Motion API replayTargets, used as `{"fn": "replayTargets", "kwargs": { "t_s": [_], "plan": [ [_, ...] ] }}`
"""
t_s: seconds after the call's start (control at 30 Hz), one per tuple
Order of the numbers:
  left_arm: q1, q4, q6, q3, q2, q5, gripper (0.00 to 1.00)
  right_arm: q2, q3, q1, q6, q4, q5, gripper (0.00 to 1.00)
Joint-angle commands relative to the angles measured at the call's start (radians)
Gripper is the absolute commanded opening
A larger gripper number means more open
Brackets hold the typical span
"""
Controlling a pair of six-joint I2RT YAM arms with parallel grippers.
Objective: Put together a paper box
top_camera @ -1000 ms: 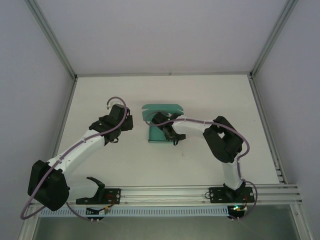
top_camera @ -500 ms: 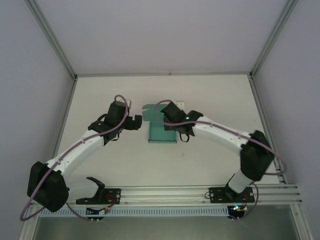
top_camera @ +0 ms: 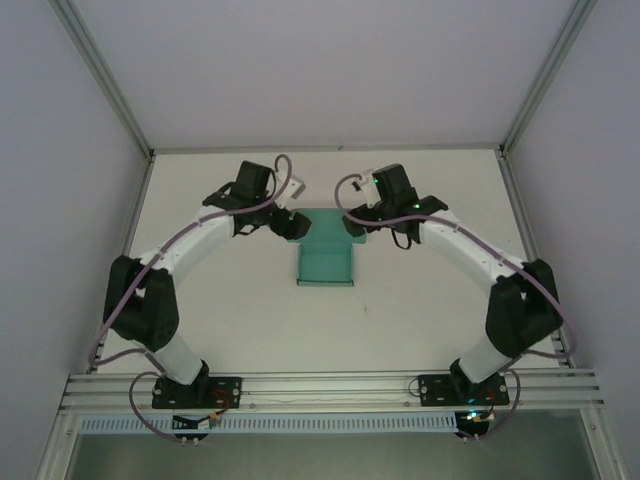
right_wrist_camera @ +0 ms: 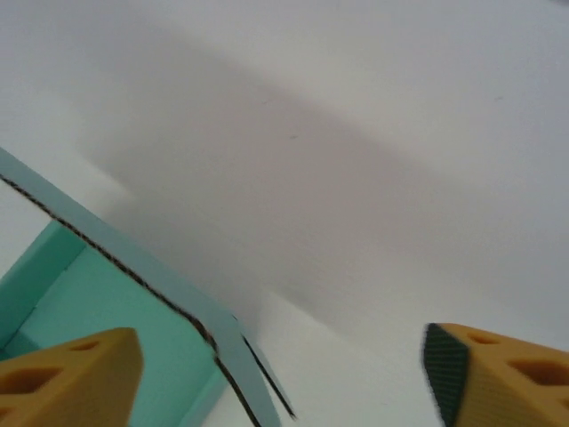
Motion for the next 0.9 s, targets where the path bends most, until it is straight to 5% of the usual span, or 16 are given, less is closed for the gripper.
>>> {"fn": "replayTargets", "kwargs": {
  "t_s": [0.0,0.2,0.3,0.47,0.73,0.87],
  "plan": [
    [0.005,-0.131,0.108,0.064,0.029,0.039,0.71,0.046,0.047,-0.004,-0.066,-0.042,-0.066,0.64],
    [0.006,-0.157,0.135,0.086,0.077,-0.031,0.36,0.081,0.057,-0.009,-0.049,-0.063,-0.067,0.38],
    [0.005,-0.185,0.139,0.103,0.084,-0.011,0.27,0.086,0.066,-0.009,-0.039,-0.081,-0.082,0.27],
    [0.005,-0.160,0.097,0.085,0.063,-0.056,0.00,0.087,0.068,-0.009,-0.010,-0.083,-0.067,0.15],
    [-0.014,-0.096,-0.067,0.085,0.048,-0.133,0.00,0.053,0.047,0.015,0.145,-0.015,0.020,0.05],
    [-0.067,-0.010,-0.245,0.080,0.048,-0.185,0.00,0.050,0.046,0.064,0.401,0.090,0.150,0.06]
  ]
}}
